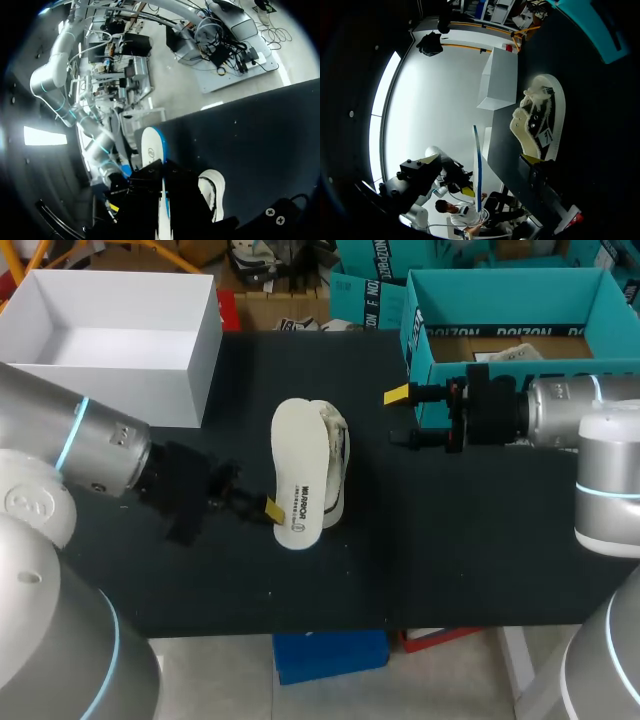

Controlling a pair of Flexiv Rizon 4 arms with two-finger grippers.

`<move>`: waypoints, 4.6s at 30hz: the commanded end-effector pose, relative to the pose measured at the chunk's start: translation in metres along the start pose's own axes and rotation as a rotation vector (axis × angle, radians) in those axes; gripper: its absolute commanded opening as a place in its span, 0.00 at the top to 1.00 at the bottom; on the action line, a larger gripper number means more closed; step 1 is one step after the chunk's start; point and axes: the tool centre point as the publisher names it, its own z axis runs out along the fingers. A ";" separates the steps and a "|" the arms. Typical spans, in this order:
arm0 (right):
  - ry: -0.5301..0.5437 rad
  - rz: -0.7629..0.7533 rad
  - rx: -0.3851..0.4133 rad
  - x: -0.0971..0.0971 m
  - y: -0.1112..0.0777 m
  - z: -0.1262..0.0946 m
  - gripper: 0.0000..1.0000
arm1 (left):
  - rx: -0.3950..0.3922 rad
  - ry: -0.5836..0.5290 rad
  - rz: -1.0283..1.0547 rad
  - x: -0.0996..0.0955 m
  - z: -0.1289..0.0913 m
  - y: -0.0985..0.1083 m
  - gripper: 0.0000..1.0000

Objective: Take the shoe out of the shoebox, open the shoe tongue, remove and reinsert the insole, then place the shoe into the shoebox

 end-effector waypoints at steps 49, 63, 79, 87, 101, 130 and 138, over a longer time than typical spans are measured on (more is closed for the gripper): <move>0.042 -0.024 0.141 -0.016 0.011 0.009 0.00 | -0.022 -0.019 0.003 0.001 0.026 0.072 1.00; 0.035 -0.035 0.185 -0.013 0.009 0.047 0.00 | -0.022 -0.019 0.003 0.001 0.026 0.072 1.00; 0.029 -0.040 0.174 -0.002 -0.009 0.084 0.00 | -0.022 -0.019 0.003 0.001 0.026 0.072 1.00; 0.028 -0.035 0.179 -0.002 -0.012 0.090 0.24 | -0.022 -0.019 0.003 0.001 0.026 0.072 1.00; 0.031 -0.020 0.191 -0.006 -0.013 0.097 0.62 | -0.022 -0.019 0.003 0.001 0.026 0.072 1.00; 0.021 -0.009 0.196 -0.012 -0.012 0.089 1.00 | -0.022 -0.019 0.003 0.001 0.026 0.072 1.00; 0.021 -0.009 0.196 -0.012 -0.012 0.089 1.00 | -0.022 -0.019 0.003 0.001 0.026 0.072 1.00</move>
